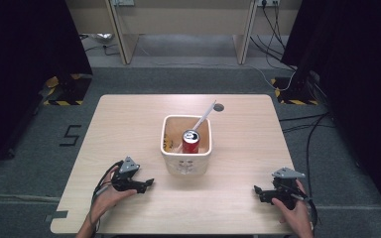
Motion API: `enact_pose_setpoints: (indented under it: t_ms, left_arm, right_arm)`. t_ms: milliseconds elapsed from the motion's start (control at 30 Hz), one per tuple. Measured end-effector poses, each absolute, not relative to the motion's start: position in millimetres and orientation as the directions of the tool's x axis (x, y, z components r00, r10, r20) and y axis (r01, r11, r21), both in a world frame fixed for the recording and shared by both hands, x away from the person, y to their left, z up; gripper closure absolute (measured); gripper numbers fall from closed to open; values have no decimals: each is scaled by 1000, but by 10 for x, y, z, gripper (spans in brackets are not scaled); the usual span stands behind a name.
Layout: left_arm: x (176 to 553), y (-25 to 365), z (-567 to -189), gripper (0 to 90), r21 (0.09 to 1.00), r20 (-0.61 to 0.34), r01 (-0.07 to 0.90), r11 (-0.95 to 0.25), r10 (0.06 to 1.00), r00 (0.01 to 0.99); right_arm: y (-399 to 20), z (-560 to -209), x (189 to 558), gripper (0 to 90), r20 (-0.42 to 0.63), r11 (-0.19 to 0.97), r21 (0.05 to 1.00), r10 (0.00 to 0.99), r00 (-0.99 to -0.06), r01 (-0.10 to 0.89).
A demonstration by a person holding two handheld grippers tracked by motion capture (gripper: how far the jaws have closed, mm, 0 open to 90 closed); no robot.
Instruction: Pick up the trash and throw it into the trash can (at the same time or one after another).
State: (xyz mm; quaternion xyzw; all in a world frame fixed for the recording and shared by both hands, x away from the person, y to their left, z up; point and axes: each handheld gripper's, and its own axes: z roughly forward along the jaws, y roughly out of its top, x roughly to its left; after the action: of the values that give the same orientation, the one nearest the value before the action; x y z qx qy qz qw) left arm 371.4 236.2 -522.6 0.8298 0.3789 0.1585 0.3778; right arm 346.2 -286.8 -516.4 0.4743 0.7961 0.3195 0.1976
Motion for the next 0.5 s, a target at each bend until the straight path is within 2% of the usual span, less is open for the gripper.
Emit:
enact_pose_setpoints:
  t_ms: [500]
  left_arm:
    - [3716,2356,-5232,151,746,-21,511,-427,752,659]
  right_arm:
    - [-2867,-5165,3460,7,-14,347,697,882,-472,627]
